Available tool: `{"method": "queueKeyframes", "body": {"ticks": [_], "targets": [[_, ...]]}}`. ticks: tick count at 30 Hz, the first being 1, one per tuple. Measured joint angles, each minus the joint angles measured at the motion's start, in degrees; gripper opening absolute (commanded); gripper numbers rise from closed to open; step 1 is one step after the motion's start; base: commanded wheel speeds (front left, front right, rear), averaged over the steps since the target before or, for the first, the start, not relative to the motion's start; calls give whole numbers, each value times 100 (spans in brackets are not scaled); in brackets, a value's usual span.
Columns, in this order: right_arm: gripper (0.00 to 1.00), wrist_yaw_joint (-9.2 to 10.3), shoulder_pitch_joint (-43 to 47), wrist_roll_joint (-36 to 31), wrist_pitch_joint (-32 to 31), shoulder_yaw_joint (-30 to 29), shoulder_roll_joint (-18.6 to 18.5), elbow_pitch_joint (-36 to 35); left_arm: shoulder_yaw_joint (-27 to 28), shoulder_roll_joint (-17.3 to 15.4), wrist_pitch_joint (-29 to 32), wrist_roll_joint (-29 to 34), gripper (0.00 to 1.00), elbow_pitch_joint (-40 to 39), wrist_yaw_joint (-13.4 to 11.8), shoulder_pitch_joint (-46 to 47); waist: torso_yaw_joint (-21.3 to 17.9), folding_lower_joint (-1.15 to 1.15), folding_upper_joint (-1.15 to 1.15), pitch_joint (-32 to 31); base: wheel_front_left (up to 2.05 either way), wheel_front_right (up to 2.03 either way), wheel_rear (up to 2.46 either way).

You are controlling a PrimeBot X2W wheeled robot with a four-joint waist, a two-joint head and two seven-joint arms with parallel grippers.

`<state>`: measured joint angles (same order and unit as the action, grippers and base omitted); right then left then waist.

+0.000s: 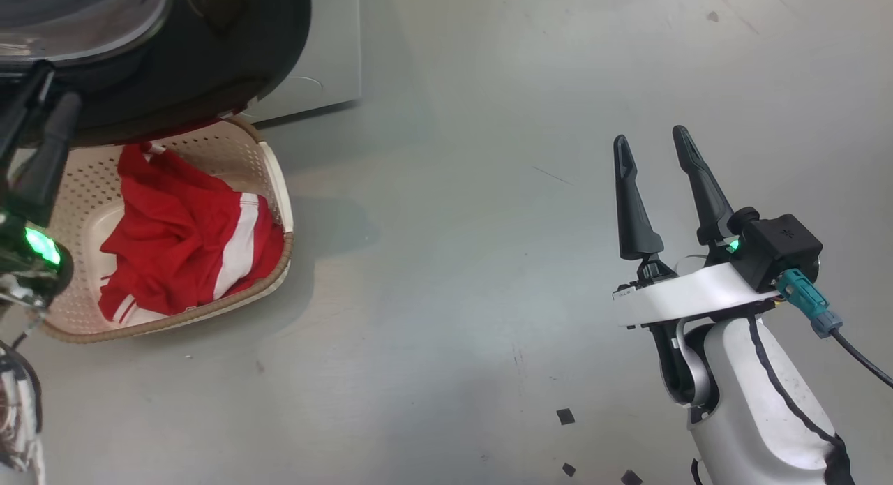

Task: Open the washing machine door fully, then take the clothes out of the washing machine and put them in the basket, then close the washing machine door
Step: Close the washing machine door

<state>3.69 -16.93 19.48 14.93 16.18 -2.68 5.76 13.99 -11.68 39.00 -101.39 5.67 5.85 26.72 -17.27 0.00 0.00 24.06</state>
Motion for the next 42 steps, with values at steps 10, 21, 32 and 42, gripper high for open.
{"method": "queueKeyframes", "body": {"ticks": [10, 21, 32, 42], "targets": [[100, -1, 228, -209, 0, -285, 1, 162, 186, 647, -598, 274, 100, -94, 103, -849, 477, 0, 0, -310, 0, 0, 0], [100, -9, 727, -312, 0, -506, -119, 391, -81, 1066, -1007, 470, 100, -403, 105, -1729, 977, 0, 0, -851, 0, 0, 0], [100, -68, 1164, -413, 0, -659, -185, 498, -278, 1021, -1973, 1718, 100, -985, 105, -2392, 1464, 0, 0, -1449, 0, 0, 0], [100, -120, 1293, -511, 0, -773, -207, 443, -760, 485, -3241, 4729, 100, -1626, 108, -2758, 1740, 0, 0, -1917, 0, 0, 0]]}}
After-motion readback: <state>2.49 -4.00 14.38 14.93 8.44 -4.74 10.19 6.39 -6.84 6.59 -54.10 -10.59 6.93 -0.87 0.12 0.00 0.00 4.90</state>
